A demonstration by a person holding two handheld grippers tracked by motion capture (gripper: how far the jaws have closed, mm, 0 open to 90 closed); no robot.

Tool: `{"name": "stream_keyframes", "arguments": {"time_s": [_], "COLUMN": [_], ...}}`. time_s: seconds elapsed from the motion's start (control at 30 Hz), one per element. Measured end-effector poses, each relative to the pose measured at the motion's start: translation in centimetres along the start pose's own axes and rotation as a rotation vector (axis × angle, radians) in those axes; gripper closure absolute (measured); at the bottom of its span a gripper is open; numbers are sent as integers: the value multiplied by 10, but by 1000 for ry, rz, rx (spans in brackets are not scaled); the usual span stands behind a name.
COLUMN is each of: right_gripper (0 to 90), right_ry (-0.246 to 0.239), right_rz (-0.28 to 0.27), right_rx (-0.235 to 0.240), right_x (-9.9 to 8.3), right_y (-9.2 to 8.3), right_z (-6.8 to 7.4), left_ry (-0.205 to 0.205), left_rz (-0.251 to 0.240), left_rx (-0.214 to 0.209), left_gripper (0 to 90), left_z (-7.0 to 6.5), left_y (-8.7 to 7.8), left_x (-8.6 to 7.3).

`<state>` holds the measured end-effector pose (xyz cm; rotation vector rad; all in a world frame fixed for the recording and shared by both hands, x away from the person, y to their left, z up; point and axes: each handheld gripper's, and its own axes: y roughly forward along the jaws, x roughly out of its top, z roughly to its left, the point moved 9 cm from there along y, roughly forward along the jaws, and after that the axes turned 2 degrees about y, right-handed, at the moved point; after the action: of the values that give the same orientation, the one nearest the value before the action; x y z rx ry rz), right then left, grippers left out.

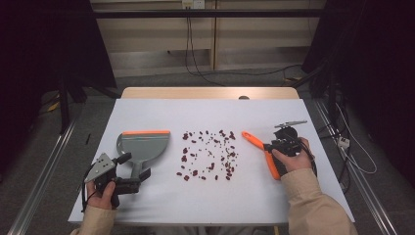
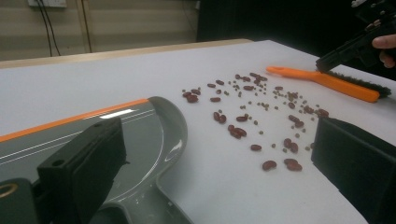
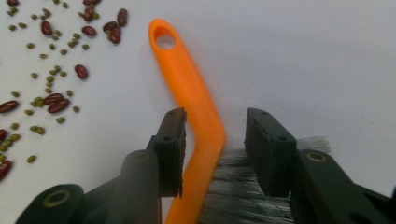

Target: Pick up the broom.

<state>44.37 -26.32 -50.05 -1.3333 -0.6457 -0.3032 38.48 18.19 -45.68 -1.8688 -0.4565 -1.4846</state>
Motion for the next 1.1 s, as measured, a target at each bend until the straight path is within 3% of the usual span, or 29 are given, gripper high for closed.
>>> {"name": "stream_keyframes", "arguments": {"time_s": [0.43, 0.47, 0.5, 0.63, 0.73, 0.9, 1.1], "right_gripper": [670, 675, 675, 675, 683, 697, 700], "right_ry": [9, 5, -19, -26, 12, 17, 41], "right_rz": [92, 104, 116, 136, 183, 195, 146], "right_rx": [15, 13, -21, -30, -39, -44, -16], "right_x": [-2, -3, -5, -5, -3, -2, -2], "right_y": [17, 18, 21, 23, 25, 25, 22], "right_z": [3, 4, 4, 5, 5, 5, 3], "left_ry": [-2, 1, 3, 2, 6, 6, 5], "left_rz": [9, 10, 10, 7, 10, 10, -9], "left_rx": [-1, -1, -1, 4, 0, -6, -6], "left_gripper": [27, 27, 27, 27, 27, 27, 27], "left_z": [0, 0, 0, 0, -1, -2, -3], "left_y": [1, 1, 1, 2, 3, 7, 12], "left_x": [-2, -2, -2, -1, -1, 0, 6]}}
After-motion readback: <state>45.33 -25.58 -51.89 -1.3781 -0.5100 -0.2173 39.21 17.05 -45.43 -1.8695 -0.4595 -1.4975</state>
